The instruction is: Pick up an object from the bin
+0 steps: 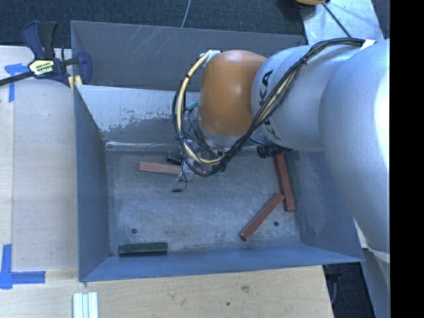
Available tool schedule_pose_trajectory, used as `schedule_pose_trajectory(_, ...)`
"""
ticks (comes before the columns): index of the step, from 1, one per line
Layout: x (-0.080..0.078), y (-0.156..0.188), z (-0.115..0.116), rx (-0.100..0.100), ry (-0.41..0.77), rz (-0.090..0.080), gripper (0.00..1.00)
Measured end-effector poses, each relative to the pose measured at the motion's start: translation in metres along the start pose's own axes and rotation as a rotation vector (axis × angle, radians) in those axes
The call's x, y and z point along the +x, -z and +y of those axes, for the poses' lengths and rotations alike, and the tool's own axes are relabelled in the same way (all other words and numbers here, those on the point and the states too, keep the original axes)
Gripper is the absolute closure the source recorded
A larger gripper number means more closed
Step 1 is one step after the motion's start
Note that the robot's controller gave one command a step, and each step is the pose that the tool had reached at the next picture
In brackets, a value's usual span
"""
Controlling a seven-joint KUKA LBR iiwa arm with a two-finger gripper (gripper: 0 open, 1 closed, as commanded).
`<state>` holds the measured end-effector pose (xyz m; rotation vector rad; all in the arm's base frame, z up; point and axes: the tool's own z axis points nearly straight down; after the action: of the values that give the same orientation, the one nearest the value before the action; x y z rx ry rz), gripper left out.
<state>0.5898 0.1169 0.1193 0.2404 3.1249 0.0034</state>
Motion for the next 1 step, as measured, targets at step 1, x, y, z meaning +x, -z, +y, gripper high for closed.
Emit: schedule_pose_trajectory(1,-0.0004,0.0006,0.0001,0.0,0.0,-0.001,1.0)
